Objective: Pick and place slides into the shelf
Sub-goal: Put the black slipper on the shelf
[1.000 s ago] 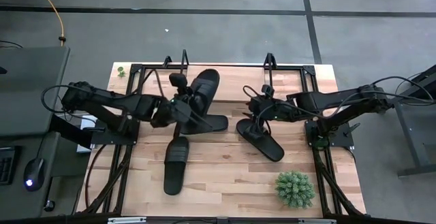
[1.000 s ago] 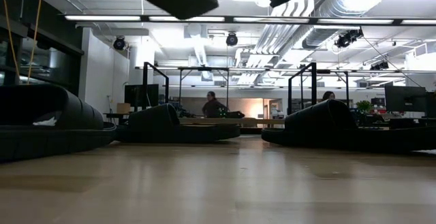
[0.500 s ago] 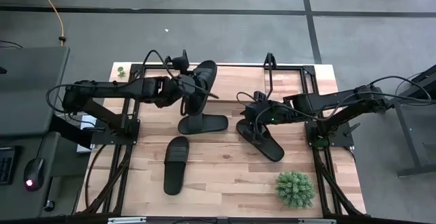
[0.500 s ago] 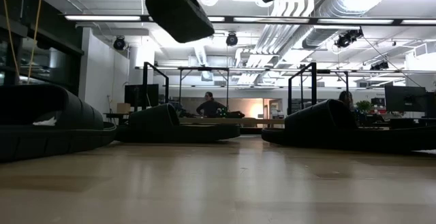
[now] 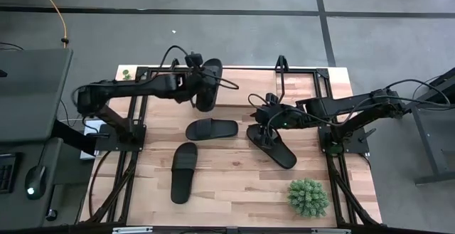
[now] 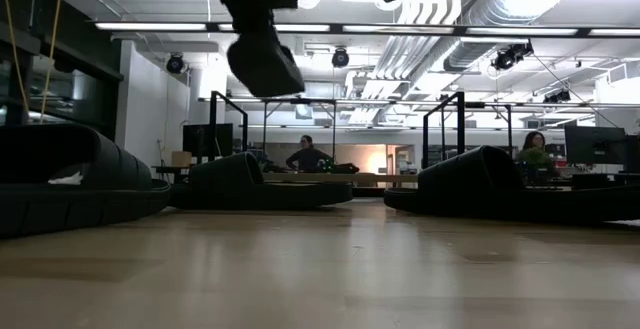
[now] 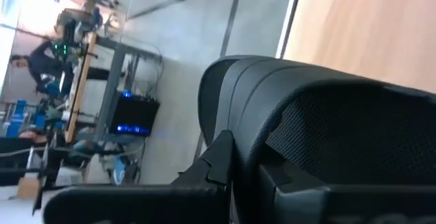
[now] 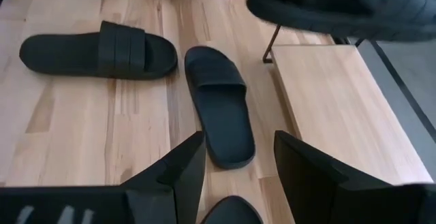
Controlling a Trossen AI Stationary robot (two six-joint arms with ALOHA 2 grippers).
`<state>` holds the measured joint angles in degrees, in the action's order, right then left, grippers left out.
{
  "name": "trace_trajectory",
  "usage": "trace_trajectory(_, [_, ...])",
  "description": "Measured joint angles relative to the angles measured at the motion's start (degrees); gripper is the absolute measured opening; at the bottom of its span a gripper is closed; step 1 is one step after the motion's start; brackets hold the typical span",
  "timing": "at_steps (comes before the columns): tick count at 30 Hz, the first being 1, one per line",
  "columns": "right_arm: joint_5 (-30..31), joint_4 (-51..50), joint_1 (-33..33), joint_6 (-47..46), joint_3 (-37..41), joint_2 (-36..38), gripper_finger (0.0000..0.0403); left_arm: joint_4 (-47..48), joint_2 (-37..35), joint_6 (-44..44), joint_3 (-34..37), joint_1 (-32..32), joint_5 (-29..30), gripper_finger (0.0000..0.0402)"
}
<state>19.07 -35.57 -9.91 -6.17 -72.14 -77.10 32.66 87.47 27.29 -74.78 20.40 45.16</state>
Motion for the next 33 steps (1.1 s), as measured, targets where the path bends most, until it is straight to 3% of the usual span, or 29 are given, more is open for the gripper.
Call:
trace_trajectory(15, [0.1,0.2,0.0,0.0,0.0,0.0,0.0165,-0.1,8.0,0.8,0.0,8.6,-2.9,0.0016])
trace_trajectory(33, [0.0,0.2,0.0,0.0,0.0,0.0,0.0165,-3.4,9.3,0.9,0.4,13.8,-10.6,0.0016])
